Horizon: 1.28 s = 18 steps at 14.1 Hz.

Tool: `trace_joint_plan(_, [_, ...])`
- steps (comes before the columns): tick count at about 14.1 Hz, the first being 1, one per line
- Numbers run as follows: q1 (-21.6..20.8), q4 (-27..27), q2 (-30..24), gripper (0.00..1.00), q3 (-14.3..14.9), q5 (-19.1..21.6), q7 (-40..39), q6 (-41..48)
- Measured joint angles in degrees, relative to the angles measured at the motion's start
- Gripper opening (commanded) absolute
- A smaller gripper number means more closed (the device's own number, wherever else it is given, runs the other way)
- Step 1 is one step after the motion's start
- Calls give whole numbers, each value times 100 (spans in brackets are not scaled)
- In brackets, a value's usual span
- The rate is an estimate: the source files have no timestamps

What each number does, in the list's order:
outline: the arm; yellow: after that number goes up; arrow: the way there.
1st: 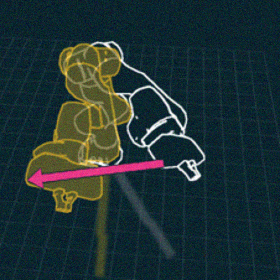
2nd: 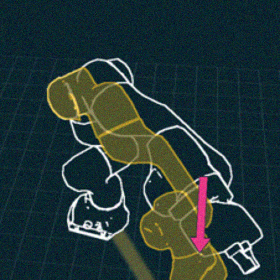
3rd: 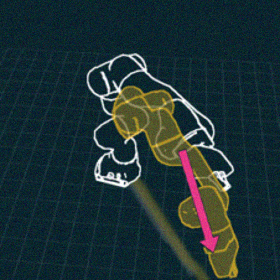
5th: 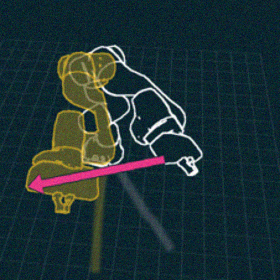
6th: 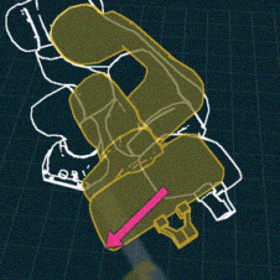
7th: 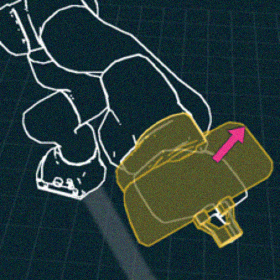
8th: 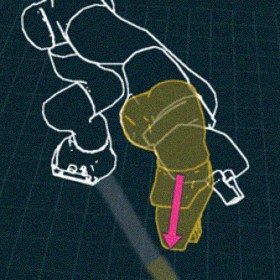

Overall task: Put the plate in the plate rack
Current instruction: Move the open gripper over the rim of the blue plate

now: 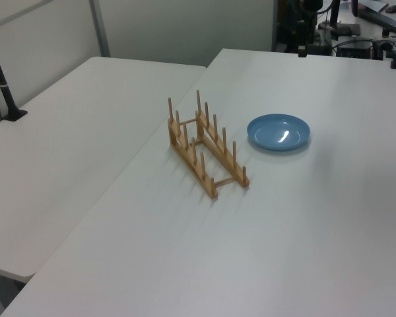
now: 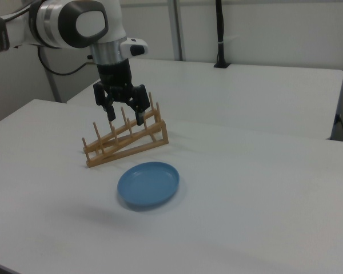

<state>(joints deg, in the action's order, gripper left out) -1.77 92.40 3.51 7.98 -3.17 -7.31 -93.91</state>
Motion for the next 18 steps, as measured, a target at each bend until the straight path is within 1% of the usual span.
trace_joint_plan(5, [120,-17,-2,100,4,0,0,0])
trace_joint_plan(18, [125,-52,34,100,-12,0,0,0])
